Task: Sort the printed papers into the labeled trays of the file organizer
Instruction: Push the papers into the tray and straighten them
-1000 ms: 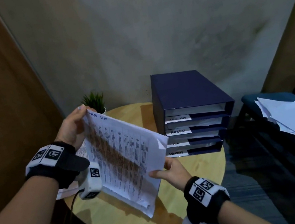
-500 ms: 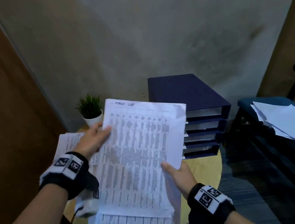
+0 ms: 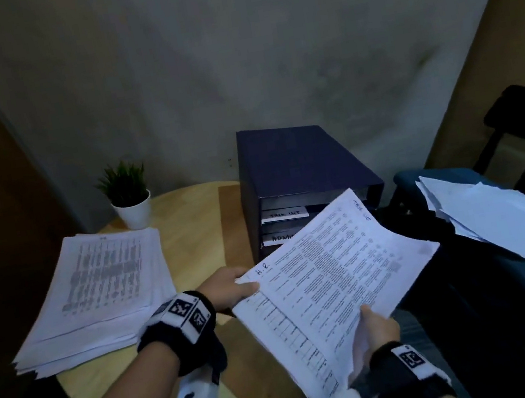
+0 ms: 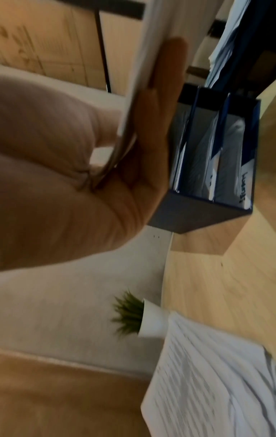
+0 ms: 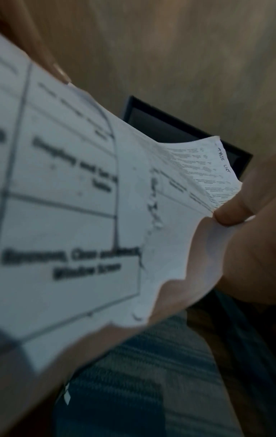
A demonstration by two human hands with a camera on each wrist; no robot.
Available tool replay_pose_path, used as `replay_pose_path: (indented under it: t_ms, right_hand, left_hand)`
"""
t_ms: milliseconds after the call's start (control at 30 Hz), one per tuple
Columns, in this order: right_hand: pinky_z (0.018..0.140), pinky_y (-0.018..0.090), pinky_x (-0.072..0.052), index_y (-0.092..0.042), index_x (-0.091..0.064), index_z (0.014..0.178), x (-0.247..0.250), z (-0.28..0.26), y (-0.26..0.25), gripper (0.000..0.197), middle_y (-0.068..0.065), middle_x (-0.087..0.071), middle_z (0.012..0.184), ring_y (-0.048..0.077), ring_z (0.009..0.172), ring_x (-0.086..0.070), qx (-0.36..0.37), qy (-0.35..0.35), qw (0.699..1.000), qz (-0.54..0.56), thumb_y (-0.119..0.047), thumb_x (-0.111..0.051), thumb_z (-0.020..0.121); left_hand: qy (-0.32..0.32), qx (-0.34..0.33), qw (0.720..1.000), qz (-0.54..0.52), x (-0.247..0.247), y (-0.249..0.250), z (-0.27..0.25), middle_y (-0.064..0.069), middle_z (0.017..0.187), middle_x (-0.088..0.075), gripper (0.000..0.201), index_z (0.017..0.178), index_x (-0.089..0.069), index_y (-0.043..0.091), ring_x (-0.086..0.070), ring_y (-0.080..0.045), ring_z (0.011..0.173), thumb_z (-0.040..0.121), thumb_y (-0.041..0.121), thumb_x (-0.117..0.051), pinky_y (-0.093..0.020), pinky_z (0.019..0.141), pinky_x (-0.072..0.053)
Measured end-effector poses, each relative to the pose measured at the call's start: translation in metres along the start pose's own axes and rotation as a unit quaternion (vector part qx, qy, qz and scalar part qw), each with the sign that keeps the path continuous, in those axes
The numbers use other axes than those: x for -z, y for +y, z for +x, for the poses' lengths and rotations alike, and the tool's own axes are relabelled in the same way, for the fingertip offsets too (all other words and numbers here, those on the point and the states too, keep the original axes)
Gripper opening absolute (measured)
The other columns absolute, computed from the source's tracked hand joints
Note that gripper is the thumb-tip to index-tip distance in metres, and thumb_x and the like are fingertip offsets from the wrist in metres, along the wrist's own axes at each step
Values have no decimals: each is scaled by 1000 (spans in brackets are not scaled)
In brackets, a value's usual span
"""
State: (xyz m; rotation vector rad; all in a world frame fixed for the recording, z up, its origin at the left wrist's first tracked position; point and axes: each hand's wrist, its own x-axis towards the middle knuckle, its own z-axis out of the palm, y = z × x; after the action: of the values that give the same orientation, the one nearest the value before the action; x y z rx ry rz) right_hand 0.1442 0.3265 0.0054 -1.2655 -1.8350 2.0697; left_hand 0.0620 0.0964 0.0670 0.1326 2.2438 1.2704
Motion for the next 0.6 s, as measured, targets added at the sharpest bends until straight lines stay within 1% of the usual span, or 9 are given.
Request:
replay_pose_path:
  t_ms: [100,167,233,300,333,400,433,533,600]
  right_hand:
    - [104,42,-36,17,-39,132,5,1,-5,47,23,-45,138,38,127,-45,-27,26,999,-2,-9,-50,95]
    - [105,42,-35,16,-38,133,5,-2,-13,45,24,-45,137,38,127,-44,-24,25,999,-10,-8,-48,96]
    - [106,43,-33,15,-39,133,6,-4,-23,43,27,-43,139,40,128,-42,-14,23,1000,-12,-7,-46,97]
    - [107,43,-33,15,-40,133,4,-6,-32,41,26,-43,140,40,129,-41,-3,30,999,-12,-5,-45,97]
    - [107,42,-32,16,-39,133,3,-5,-36,42,25,-43,140,39,130,-41,1,19,1000,-21,-5,-46,97]
    - [110,44,-32,14,-36,136,-2,1,-45,48,23,-39,145,40,132,-38,8,-9,999,-41,-8,-50,96]
    - [111,46,-31,12,-33,139,-4,4,-51,52,21,-36,147,40,134,-37,9,-34,998,-49,-11,-52,95]
    - [113,45,-28,0,-22,148,-8,18,-69,73,12,-24,155,33,141,-29,22,-111,991,-72,-24,-61,91]
    - [116,44,-23,-6,-20,150,-6,32,-77,77,6,-20,158,27,144,-24,37,-148,987,-59,-29,-61,90]
  left_hand:
    - [18,-4,1000,9,-7,11,8,-2,85,-61,27,120,-57,7,-59,-10,66,97,18,-49,-16,49,-46]
    - [27,5,1000,-10,-10,11,12,1,72,-59,18,111,-58,11,-58,-1,45,97,18,-48,-13,40,-42]
    - [35,19,998,-38,-11,9,12,1,66,-58,17,105,-60,12,-54,2,37,97,23,-49,-12,38,-40]
    - [31,34,996,-73,-11,3,10,0,71,-63,21,98,-63,13,-60,-4,49,94,31,-54,-14,48,-46]
    - [27,40,995,-90,-11,2,8,-2,78,-67,22,96,-64,12,-65,-10,61,93,32,-56,-20,58,-52]
    - [30,43,994,-97,-10,-2,6,-9,93,-69,22,102,-66,7,-66,-23,81,91,25,-60,-33,81,-53]
    - [43,40,993,-103,-10,-4,7,-11,98,-68,24,107,-65,3,-65,-25,86,91,19,-61,-35,85,-52]
    - [105,30,983,-147,-13,-9,6,-15,105,-66,26,113,-63,-2,-62,-25,85,91,10,-59,-30,74,-51]
    - [133,28,974,-181,-18,-12,8,-20,111,-67,25,112,-63,-4,-63,-28,87,91,8,-58,-35,80,-52]
